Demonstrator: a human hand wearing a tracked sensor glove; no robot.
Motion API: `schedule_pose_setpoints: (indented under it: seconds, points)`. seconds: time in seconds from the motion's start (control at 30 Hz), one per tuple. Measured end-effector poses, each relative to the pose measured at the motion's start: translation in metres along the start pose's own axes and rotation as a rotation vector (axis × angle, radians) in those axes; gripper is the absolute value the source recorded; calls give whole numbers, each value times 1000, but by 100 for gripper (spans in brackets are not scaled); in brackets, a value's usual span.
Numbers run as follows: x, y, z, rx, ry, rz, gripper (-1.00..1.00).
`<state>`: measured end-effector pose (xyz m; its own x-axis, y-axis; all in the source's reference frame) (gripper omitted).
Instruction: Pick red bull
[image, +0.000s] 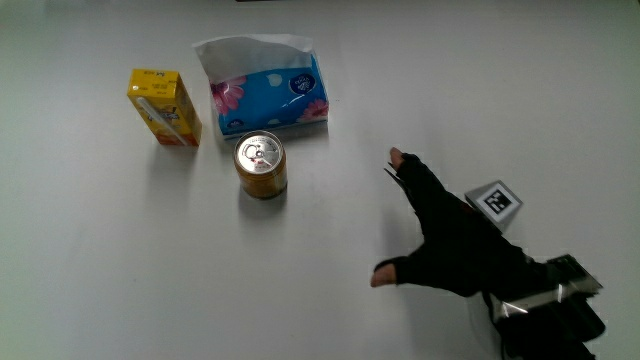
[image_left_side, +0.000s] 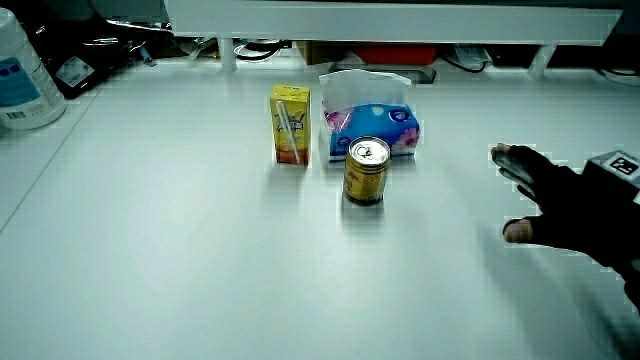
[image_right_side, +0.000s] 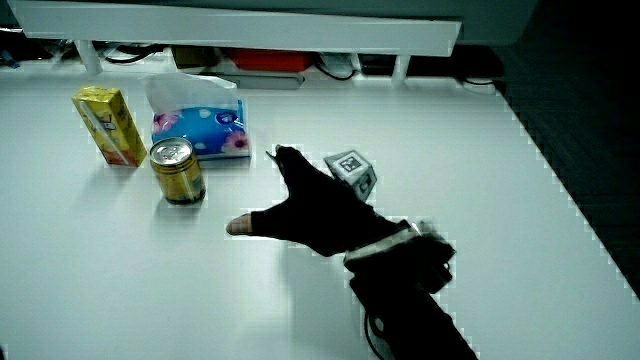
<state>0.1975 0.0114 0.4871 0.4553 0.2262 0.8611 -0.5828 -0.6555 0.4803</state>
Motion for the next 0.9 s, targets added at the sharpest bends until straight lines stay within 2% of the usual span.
schedule_pose_setpoints:
  seconds: [0.03, 0.07, 0.1, 0.17, 0.3, 0.33, 0.37, 0.53, 0.77, 0.9]
  points:
    - [-2, 5, -1, -1, -6, -29, 0]
    - [-9, 10, -4, -4, 31, -5, 0]
    - [-10, 16, -5, -6, 37, -25, 0]
    - [-12, 28, -9, -14, 57, 22, 0]
    - [-19, 47, -19, -23, 101, 45, 0]
    - [-16, 53, -21, -26, 112, 81, 0]
    - [-14, 59, -23, -21, 99, 120, 0]
    - [-16, 79, -33, -21, 134, 123, 0]
    - [-7, 104, -47, -13, 162, 128, 0]
    - [-5, 115, -55, -7, 198, 133, 0]
